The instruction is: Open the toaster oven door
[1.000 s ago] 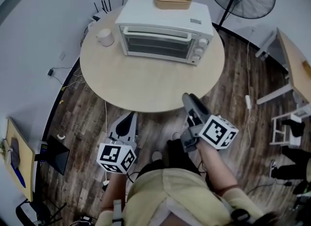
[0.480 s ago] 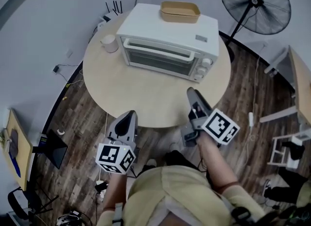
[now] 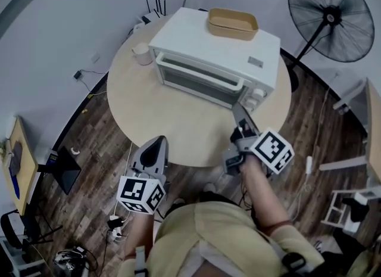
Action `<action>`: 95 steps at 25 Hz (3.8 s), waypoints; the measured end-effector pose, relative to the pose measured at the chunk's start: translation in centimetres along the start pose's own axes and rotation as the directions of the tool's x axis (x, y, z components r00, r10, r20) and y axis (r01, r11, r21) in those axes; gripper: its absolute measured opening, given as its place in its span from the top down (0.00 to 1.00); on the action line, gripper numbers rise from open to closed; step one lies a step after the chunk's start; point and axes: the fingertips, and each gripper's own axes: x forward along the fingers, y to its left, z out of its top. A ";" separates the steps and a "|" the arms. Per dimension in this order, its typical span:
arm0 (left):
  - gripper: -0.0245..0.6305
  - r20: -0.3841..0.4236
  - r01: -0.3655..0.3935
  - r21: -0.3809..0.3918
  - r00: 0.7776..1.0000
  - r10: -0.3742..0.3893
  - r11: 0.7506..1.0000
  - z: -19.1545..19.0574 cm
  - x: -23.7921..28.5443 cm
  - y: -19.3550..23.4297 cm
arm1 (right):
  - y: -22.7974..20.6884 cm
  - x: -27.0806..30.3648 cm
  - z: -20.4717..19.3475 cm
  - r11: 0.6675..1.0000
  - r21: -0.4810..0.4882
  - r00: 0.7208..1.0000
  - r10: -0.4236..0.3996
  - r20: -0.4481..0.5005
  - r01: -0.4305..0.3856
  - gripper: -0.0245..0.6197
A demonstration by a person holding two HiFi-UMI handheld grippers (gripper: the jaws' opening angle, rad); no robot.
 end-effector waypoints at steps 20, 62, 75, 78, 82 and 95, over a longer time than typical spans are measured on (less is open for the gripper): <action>0.96 -0.006 -0.127 -0.017 0.992 0.127 0.992 -0.2 2.2 -0.5 | -1.1 4.5 2.6 0.981 0.186 0.996 0.072 -0.057 -0.061 0.75; 0.96 -0.009 -0.149 -0.024 0.989 0.149 0.989 -0.9 -3.5 1.8 | -1.6 3.8 0.0 0.989 0.138 0.999 0.047 -0.019 -0.044 0.78; 0.96 -0.030 -0.085 -0.024 0.996 0.084 0.996 -2.1 -5.6 1.6 | -2.4 0.9 -4.3 0.998 0.058 0.999 -0.013 -0.033 0.015 0.79; 0.96 -0.029 -0.078 -0.026 0.997 0.078 0.997 -2.2 -6.1 1.8 | -2.9 0.4 -5.2 0.999 0.025 0.998 -0.042 -0.041 0.043 0.79; 0.96 -0.034 -0.065 -0.028 0.997 0.064 0.997 -2.6 -6.0 1.9 | -3.3 -0.3 -6.3 0.996 -0.006 0.995 -0.085 -0.045 0.085 0.80; 0.96 -0.067 0.005 -0.025 0.998 -0.006 1.000 -3.5 -5.2 0.7 | -4.0 -1.9 -9.3 0.986 -0.090 0.988 -0.147 -0.055 0.142 0.80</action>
